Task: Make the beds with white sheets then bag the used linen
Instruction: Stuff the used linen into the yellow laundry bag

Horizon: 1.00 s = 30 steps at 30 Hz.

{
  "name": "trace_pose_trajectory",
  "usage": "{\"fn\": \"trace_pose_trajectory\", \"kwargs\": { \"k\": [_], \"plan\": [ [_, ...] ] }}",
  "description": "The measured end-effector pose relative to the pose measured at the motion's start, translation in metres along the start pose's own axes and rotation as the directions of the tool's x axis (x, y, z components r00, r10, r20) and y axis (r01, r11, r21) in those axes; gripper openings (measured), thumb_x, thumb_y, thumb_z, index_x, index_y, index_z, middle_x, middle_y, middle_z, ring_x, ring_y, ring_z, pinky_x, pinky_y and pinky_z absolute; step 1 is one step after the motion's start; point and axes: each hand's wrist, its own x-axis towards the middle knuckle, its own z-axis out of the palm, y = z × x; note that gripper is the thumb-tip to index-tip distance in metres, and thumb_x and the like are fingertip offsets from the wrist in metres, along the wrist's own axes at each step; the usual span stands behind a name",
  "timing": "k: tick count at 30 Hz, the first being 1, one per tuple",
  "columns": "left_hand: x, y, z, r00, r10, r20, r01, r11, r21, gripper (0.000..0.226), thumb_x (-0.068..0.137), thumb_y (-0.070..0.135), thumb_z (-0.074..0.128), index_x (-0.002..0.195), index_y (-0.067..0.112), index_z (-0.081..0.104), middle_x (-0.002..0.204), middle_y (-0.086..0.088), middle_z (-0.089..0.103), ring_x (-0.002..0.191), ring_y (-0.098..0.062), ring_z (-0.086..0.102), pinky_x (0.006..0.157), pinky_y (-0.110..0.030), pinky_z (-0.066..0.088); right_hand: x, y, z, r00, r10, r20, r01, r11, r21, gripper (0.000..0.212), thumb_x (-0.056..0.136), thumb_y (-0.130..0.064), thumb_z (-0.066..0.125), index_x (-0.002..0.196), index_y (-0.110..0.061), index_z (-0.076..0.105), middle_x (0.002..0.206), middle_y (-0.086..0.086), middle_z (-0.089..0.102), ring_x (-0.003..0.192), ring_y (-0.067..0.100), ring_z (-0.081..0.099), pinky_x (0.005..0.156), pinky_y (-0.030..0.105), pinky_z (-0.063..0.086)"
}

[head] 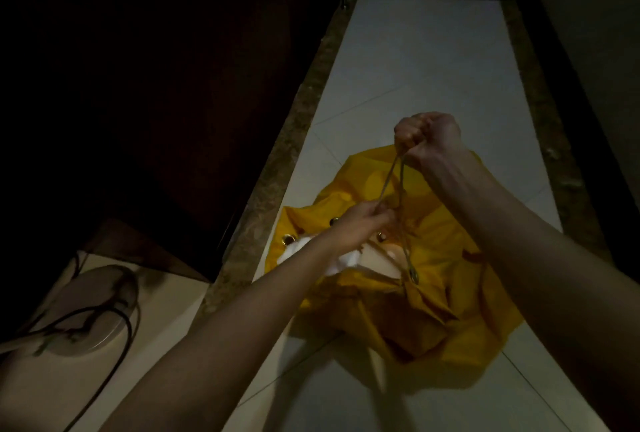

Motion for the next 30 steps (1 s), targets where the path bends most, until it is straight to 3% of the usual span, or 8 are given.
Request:
{"fn": "trace_pose_trajectory", "kwargs": {
  "k": [2,5,9,13,17,21,26,30],
  "plan": [
    [-0.007,0.001,0.004,1.000,-0.026,0.013,0.026,1.000,0.010,0.022,0.086,0.036,0.061,0.074,0.021,0.072,0.081,-0.002,0.072,0.088,-0.021,0.067,0.095,-0.040,0.048,-0.002,0.001,0.005,1.000,0.005,-0.029,-0.006,0.999,-0.032,0.029,0.057,-0.005,0.027,0.030,-0.014,0.026,0.032,-0.003,0.019,0.022,0.009,0.017,0.029,0.017,0.008],
    [-0.013,0.009,0.018,0.997,-0.078,0.009,0.078,0.997,-0.022,0.035,0.101,0.014,0.046,0.070,0.013,0.060,0.058,0.009,0.067,0.064,0.000,0.065,0.073,-0.015,0.050,-0.005,-0.004,0.001,0.996,0.009,-0.086,-0.010,1.000,-0.015,0.030,0.059,-0.004,0.027,0.030,-0.013,0.024,0.032,-0.002,0.018,0.022,0.010,0.017,0.027,0.018,0.009],
    [-0.024,0.032,0.027,0.999,-0.033,-0.029,0.030,0.995,-0.091,0.044,0.104,0.012,0.037,0.060,0.014,0.041,0.045,0.009,0.043,0.044,-0.005,0.044,0.053,-0.018,0.041,-0.021,-0.024,0.000,0.997,-0.023,-0.079,0.022,1.000,-0.016,0.031,0.059,-0.005,0.028,0.029,-0.013,0.024,0.031,-0.002,0.018,0.021,0.009,0.018,0.027,0.018,0.011],
    [-0.037,0.081,0.024,0.978,-0.033,-0.205,-0.003,0.985,-0.172,0.044,0.103,0.016,0.038,0.059,0.017,0.037,0.041,0.013,0.036,0.035,-0.001,0.035,0.041,-0.017,0.028,-0.043,-0.030,0.031,0.999,-0.036,-0.023,0.035,0.999,-0.016,0.031,0.059,-0.005,0.028,0.034,-0.021,0.023,0.035,-0.005,0.011,0.024,0.009,0.010,0.030,0.019,0.006],
    [-0.062,0.156,0.006,0.967,0.020,-0.255,-0.091,0.958,-0.272,0.043,0.103,0.018,0.036,0.060,0.020,0.033,0.043,0.011,0.031,0.038,-0.004,0.027,0.042,-0.019,0.021,-0.071,-0.041,0.107,0.992,-0.074,0.104,0.073,0.997,0.010,0.032,0.059,-0.001,0.026,0.029,-0.014,0.026,0.031,-0.001,0.020,0.019,0.009,0.019,0.025,0.016,0.011],
    [-0.074,0.214,0.001,0.974,0.117,-0.195,-0.186,0.904,-0.386,0.045,0.104,0.021,0.032,0.059,0.020,0.028,0.042,0.009,0.026,0.038,-0.006,0.022,0.045,-0.023,0.017,-0.078,-0.066,0.147,0.975,-0.118,0.189,0.104,0.991,0.082,0.049,0.083,0.001,0.027,0.038,-0.017,0.030,0.033,-0.002,0.021,0.021,0.008,0.019,0.024,0.015,0.012],
    [-0.057,0.188,-0.012,0.972,-0.045,-0.230,-0.099,0.812,-0.576,0.043,0.104,0.018,0.031,0.061,0.019,0.025,0.035,0.009,0.023,0.027,-0.004,0.019,0.035,-0.018,0.016,-0.064,-0.043,0.073,0.992,-0.074,0.106,0.091,0.982,-0.166,0.018,0.066,-0.001,0.037,0.053,-0.012,0.031,0.032,-0.002,0.026,0.027,0.008,0.027,0.031,0.014,0.024],
    [-0.050,0.140,-0.024,0.936,-0.186,-0.298,-0.038,0.790,-0.612,0.044,0.103,0.015,0.032,0.060,0.019,0.023,0.035,0.009,0.021,0.026,-0.004,0.018,0.034,-0.018,0.016,-0.055,-0.008,-0.007,0.994,0.091,-0.068,-0.112,0.878,-0.466,0.030,0.099,-0.021,0.038,0.072,-0.011,0.049,0.049,0.001,0.059,0.045,0.011,0.059,0.044,0.017,0.048]
  ]
}}
